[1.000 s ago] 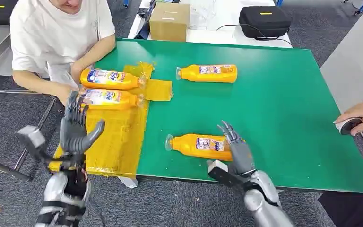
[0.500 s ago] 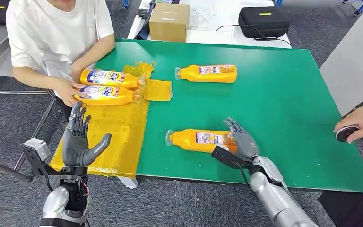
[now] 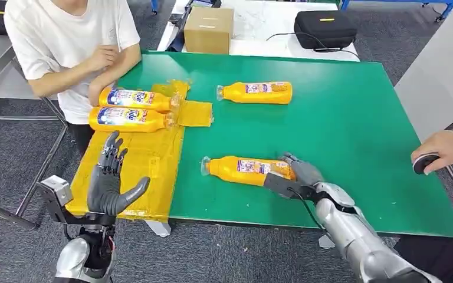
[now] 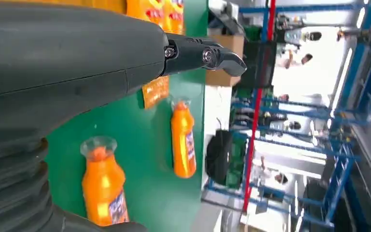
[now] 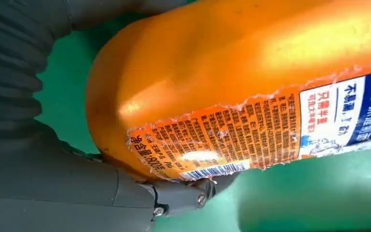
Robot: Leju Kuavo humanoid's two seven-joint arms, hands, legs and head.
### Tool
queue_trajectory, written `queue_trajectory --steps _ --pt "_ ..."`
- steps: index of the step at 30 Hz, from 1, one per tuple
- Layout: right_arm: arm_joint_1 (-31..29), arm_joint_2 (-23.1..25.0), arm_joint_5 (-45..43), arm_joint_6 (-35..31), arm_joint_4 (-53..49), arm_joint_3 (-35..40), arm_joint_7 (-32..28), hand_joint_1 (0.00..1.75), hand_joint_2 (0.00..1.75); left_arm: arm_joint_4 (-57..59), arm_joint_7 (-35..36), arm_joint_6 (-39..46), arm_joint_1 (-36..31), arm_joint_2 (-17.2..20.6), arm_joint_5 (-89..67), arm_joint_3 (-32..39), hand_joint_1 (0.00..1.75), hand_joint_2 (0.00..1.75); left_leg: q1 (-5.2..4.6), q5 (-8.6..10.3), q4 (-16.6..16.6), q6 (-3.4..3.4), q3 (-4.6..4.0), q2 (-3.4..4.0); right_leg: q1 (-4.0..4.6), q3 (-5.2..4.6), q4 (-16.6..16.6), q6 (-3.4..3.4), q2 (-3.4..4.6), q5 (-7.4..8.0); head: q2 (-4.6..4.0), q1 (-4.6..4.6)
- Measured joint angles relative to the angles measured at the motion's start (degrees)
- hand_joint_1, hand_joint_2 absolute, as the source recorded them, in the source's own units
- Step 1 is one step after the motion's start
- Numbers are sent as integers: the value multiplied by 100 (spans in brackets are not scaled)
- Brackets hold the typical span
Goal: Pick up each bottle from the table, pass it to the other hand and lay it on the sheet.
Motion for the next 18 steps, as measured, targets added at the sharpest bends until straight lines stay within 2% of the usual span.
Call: queue_trajectory --steps 5,9,18 --pt "-155 -4 -63 48 188 101 -39 175 175 15 -61 -134 2 26 -101 -81 0 175 0 3 0 0 14 -1 0 19 1 -1 -1 1 0 -2" --pt "-128 -4 -306 -249 221 109 -356 175 175 13 -205 -262 19 52 -221 -147 0 175 0 7 1 4 10 -8 -1 21 2 0 -4 0 0 0" --pt "-22 -2 -439 -552 228 109 -598 175 175 13 -245 -306 25 92 -256 -197 0 175 0 4 0 4 1 -14 0 13 1 1 -4 -2 0 0"
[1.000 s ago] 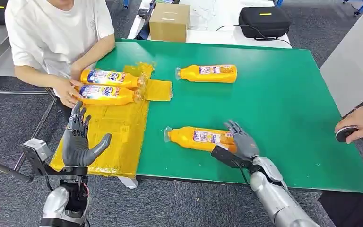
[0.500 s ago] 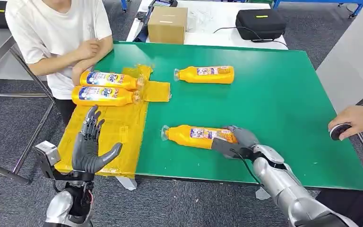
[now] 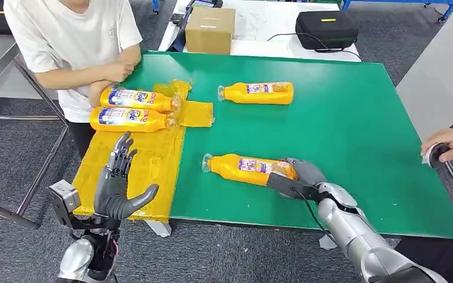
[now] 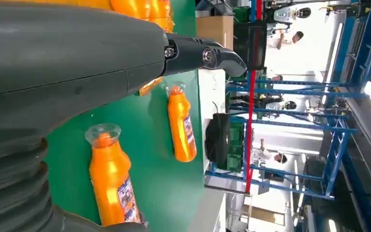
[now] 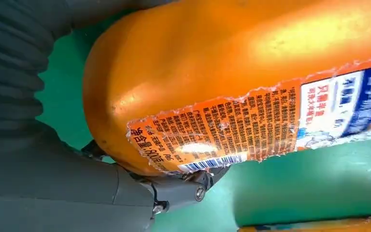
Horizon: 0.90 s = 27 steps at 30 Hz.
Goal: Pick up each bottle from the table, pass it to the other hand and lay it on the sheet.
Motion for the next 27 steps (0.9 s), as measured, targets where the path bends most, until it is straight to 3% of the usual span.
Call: queue_trajectory --steps 4,9,13,17,21,24,27 --pt "295 7 -334 -464 -157 -72 -417 175 175 -13 -15 -52 83 7 -18 -13 0 175 0 0 0 0 -4 -3 0 0 1 0 -6 -1 0 0" --pt "873 55 -928 -543 -685 -389 -869 175 175 -22 -77 -72 183 2 22 -28 0 175 0 -3 0 0 -16 -5 1 -12 1 0 -6 -3 0 0" --pt "1521 195 -1625 -545 -1496 -875 -1304 175 175 -59 -223 -103 327 -153 698 -13 0 175 1 -3 0 0 -37 -24 0 -21 2 14 -13 -13 0 0" --pt "2201 538 -2523 -269 -2676 -1460 -1537 175 175 -66 70 -203 604 -304 1285 -57 0 175 1 -8 0 0 -45 -30 -1 -34 1 15 -14 -18 0 -2" --pt "2657 803 -2547 -403 -3428 -1646 -1666 175 175 7 -328 258 794 -352 723 -230 0 175 1 -10 -1 1 -61 -30 -2 -50 1 15 -13 -19 0 0" --pt "2831 969 -2490 -495 -3725 -1646 -1731 175 175 90 -317 -92 815 -352 1032 -260 0 175 1 -11 -1 2 -62 -30 -2 -50 1 15 -13 -19 0 -2" --pt "2818 1060 -1862 -696 -3753 -1546 -1683 175 175 168 -313 -696 860 -308 894 -345 0 175 1 -10 -2 2 -61 -30 -2 -50 1 15 -13 -19 0 0"
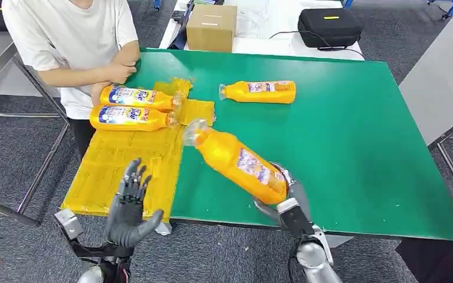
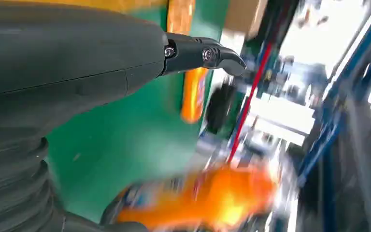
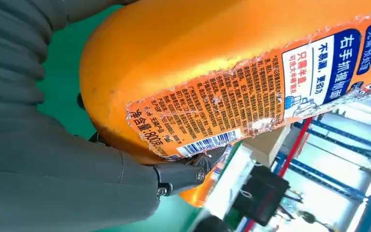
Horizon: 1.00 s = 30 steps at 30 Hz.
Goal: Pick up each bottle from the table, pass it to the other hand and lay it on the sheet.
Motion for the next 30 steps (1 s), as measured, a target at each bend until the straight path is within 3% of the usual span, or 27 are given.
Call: queue_trajectory --steps 10,16,30 --pt "-100 321 442 308 159 800 15 175 175 343 37 -152 -55 44 -512 -328 0 175 1 2 0 -1 0 3 0 -4 1 0 1 0 0 0" --pt "-476 555 755 107 559 1414 103 175 175 544 72 -154 -301 16 -490 -444 0 175 3 4 0 -1 -2 2 1 -3 2 -1 0 1 0 2" --pt "-1036 1047 456 284 1755 2367 7 175 175 339 -17 -152 -458 -231 463 -247 0 175 2 3 1 -2 -2 4 0 -8 1 -2 1 0 0 -2"
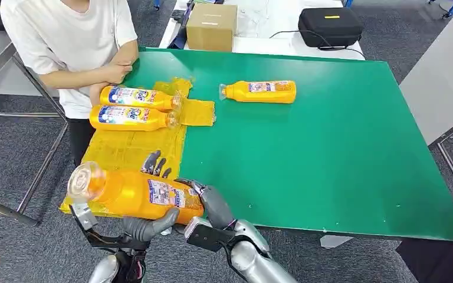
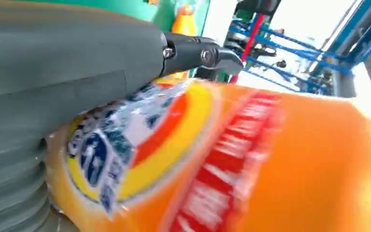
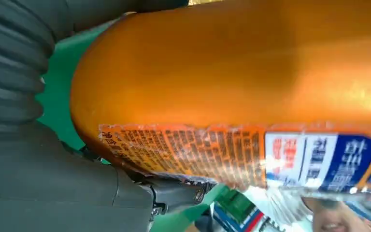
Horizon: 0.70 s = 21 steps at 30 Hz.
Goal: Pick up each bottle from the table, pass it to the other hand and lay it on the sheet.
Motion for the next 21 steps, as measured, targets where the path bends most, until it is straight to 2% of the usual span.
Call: queue_trajectory --steps 5,7,11,12,13,14,15,16,21 --pt "-45 46 -11 0 171 33 -2 175 175 -94 0 -9 38 -2 26 72 0 175 0 0 0 0 1 0 0 -1 0 0 0 1 0 4" --pt "-59 57 -20 8 208 55 -2 175 175 -96 0 -17 43 -6 83 96 175 175 0 1 0 0 1 0 1 -1 0 0 0 1 0 2" --pt "-56 70 -26 11 265 129 20 175 175 -96 0 -88 56 -39 355 166 175 175 1 1 0 0 2 5 1 -3 0 0 1 1 0 2" --pt "-56 70 -46 11 276 147 28 155 175 -99 0 -109 59 -44 420 179 175 175 0 1 1 0 1 9 1 -3 0 0 1 1 0 0" --pt "-52 70 -61 11 282 153 33 16 175 -98 0 -129 66 -44 455 186 175 175 0 1 1 0 1 10 1 -3 0 0 1 1 0 2" --pt "-46 70 -79 11 287 155 33 0 175 -98 2 -142 70 -46 470 193 175 175 0 1 1 0 1 10 0 -3 0 0 1 1 0 2" --pt "-36 70 -96 11 289 160 33 0 175 -98 7 -162 73 -46 477 195 175 175 0 0 1 0 1 10 0 -4 0 0 1 1 0 2" --pt "-24 70 -116 4 291 164 33 0 0 -98 18 -184 72 -46 477 195 175 175 0 0 1 0 1 10 0 -3 0 0 1 1 0 2" --pt "119 68 -256 -2 272 182 26 0 0 -96 70 -282 36 -46 269 179 175 175 0 -1 1 0 0 10 0 -4 0 0 1 0 0 2"
